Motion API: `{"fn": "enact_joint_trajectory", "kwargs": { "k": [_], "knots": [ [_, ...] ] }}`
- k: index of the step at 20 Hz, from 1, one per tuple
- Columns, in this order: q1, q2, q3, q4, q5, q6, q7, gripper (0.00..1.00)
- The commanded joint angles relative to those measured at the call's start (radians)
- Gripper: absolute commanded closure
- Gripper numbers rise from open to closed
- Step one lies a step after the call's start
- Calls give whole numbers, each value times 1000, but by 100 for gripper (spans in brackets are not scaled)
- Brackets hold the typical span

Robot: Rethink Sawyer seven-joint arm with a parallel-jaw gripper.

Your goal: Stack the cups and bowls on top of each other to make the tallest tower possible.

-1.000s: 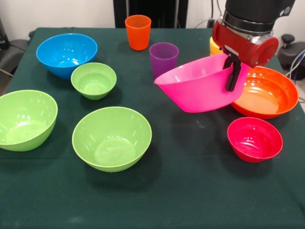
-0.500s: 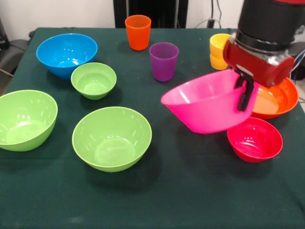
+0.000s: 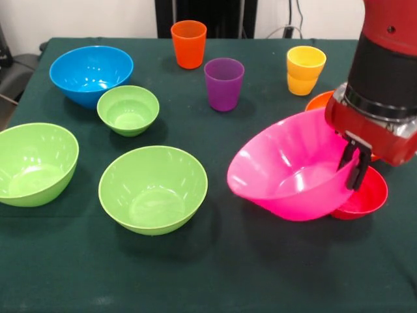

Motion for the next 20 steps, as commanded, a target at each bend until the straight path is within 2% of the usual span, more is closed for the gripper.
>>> {"fn": "enact_joint_trajectory", "kwargs": {
  "k": [1,5,13,20],
  "knots": [
    [-43,50,50,-141,-65,96,-42,100],
    [-57,57,58,-142,-61,63,-40,100],
    [-56,64,53,-128,-48,8,33,100],
    [-40,-13,110,42,-46,-91,11,100]
  ]
}}
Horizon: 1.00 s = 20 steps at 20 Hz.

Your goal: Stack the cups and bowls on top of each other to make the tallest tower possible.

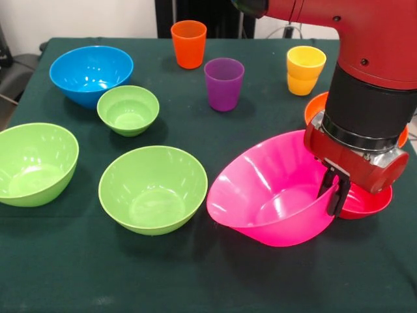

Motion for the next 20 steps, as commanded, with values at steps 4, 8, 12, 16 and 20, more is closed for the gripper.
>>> {"fn": "enact_joint_trajectory", "kwargs": {
  "k": [4,8,12,16,20],
  "knots": [
    [20,-76,104,169,-44,-100,17,100],
    [30,-61,95,160,-46,-107,37,100],
    [8,-53,124,134,-35,-82,-2,100],
    [-11,-70,183,161,-28,-100,-72,100],
    [-35,-74,227,161,-48,-59,-164,100]
  ]
}}
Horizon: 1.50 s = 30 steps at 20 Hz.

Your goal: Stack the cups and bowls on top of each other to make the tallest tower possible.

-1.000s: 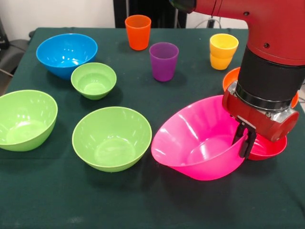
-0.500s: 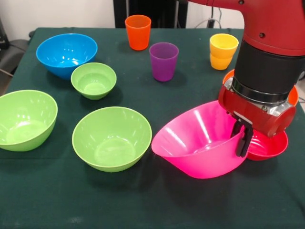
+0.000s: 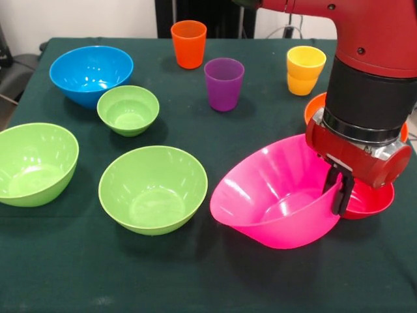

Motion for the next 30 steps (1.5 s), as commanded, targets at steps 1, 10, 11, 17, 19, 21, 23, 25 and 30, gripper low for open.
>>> {"fn": "enact_joint_trajectory", "kwargs": {
  "k": [1,10,11,17,19,21,23,25,30],
  "knots": [
    [-22,-19,155,73,-61,32,-159,100],
    [-7,5,123,29,-112,69,-117,100],
    [-12,4,134,27,-110,73,-124,100],
    [-41,27,168,-15,-130,89,-194,100],
    [-31,53,131,-55,-159,92,-180,100],
    [-23,72,97,-87,-176,105,-157,100],
    [-29,71,105,-89,-179,109,-167,100],
    [-39,54,138,-63,-169,94,-176,100],
    [-70,9,228,11,-139,58,-215,100]
  ]
}}
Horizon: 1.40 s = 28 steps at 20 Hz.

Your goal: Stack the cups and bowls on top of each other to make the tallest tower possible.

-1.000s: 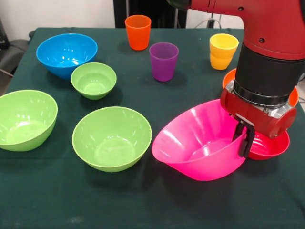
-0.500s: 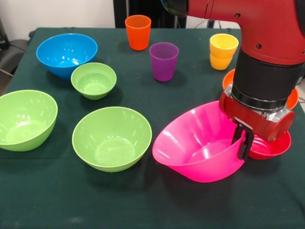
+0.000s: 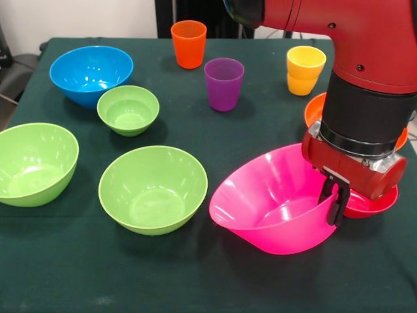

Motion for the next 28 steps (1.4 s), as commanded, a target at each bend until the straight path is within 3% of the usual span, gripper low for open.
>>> {"fn": "enact_joint_trajectory", "kwargs": {
  "k": [1,3,6,9,13,22,28],
  "knots": [
    [-55,-9,180,62,-47,53,-232,100],
    [-63,-4,186,61,-64,50,-258,100],
    [-45,10,133,48,-114,47,-232,100],
    [-53,-6,160,97,-114,-23,-235,100],
    [-57,-4,168,96,-134,-28,-258,100],
    [-124,-18,286,130,-160,-60,-393,100],
    [-154,-58,324,205,-186,-58,-406,100]
  ]
}}
